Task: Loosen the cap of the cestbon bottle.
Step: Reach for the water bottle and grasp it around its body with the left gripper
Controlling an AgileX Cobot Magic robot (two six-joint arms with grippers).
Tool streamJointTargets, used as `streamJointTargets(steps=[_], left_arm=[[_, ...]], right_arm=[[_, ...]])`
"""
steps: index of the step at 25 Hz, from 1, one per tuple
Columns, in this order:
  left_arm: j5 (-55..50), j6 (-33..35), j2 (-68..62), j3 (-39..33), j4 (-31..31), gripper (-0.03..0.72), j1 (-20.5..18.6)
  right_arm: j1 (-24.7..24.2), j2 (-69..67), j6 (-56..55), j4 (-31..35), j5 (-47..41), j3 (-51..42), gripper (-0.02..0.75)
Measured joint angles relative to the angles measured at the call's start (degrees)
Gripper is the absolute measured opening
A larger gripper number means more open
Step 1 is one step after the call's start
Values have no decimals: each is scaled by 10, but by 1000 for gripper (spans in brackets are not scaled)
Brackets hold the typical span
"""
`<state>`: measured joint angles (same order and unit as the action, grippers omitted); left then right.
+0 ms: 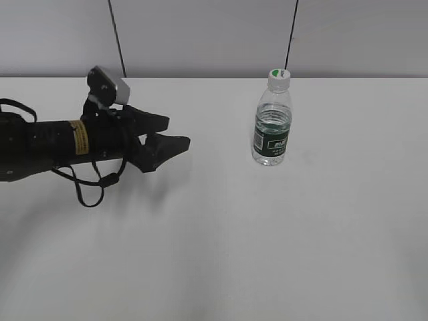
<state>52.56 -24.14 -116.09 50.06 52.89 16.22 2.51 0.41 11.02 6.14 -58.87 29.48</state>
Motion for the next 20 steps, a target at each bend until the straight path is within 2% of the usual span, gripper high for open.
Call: streamJointTargets(steps=[7,20], left_arm=[[21,-79,-76,121,111,581,0],[94,-220,-215,333,264,575,0]], right_arm=[[0,0,0,0,0,0,522],[0,0,0,0,0,0,522]])
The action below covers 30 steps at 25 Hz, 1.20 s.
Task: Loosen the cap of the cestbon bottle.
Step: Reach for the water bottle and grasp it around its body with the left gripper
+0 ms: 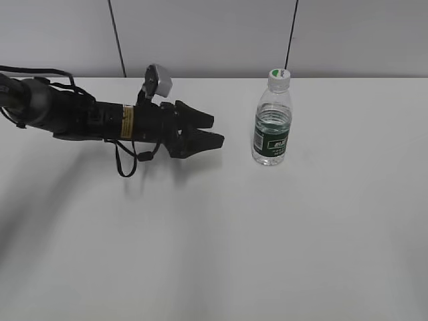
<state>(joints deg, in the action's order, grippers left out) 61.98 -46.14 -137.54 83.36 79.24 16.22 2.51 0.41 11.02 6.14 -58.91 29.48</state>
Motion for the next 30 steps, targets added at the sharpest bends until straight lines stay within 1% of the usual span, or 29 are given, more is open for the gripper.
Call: streamJointTargets(steps=[6,10,19,22,24,28,30], left_arm=[[14,-18,-17,47,27,575,13],[15,-18,-18,49,32,575,19],[19,-20,-18,49,34,574,19],[0,-22,-18,49,19,574,24],[-26,-22,-18,49,1,586,35],[-49,-22,-18,49,-31,659,59],[-62,-22,-18,49,-36,680,68]], right_arm=[[0,0,0,0,0,0,522],[0,0,0,0,0,0,522],[0,0,0,0,0,0,522],[0,0,0,0,0,0,522],[0,0,0,0,0,0,522],[0,0,0,0,0,0,522],[0,0,0,0,0,0,522]])
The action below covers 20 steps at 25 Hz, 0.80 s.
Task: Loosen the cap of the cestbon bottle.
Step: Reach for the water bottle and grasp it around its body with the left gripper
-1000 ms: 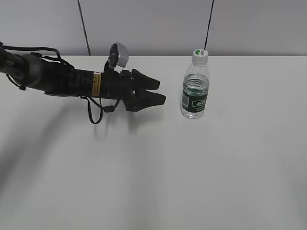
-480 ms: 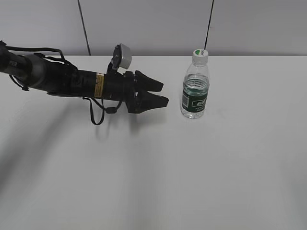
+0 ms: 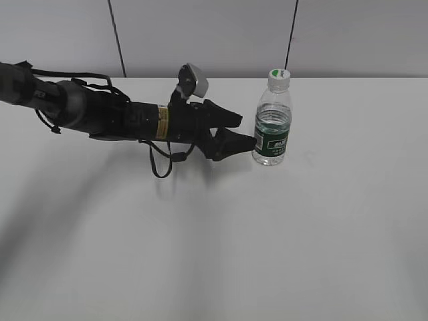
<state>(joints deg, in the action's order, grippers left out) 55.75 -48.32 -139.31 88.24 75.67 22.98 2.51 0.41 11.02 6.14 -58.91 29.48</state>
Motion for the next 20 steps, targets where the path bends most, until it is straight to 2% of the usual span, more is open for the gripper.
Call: streamJointTargets(steps=[8,20], left_arm=[[-11,0,-1,1,-26,692,8],[30,0,-40,17,-56,693,8]], right_arm=[[0,0,0,0,0,0,522],[0,0,0,0,0,0,522]])
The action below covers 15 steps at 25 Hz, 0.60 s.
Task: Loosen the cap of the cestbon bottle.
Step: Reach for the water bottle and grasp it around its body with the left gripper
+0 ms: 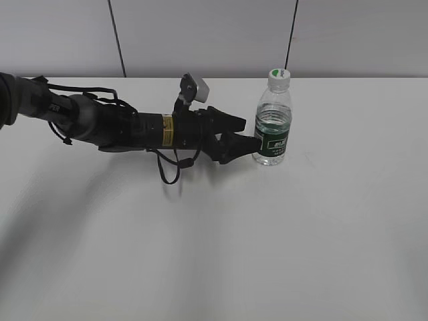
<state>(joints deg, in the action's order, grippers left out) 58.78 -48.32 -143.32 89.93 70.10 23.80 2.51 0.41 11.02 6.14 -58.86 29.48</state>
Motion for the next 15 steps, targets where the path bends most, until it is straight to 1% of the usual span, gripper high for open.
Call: streamJointTargets(steps=[10,15], left_arm=[[-30,6,0,0,-6,693,25],[-47,22,0,0,-34,693,29]], right_arm=[[0,0,0,0,-1,0,522],[0,0,0,0,0,0,522]])
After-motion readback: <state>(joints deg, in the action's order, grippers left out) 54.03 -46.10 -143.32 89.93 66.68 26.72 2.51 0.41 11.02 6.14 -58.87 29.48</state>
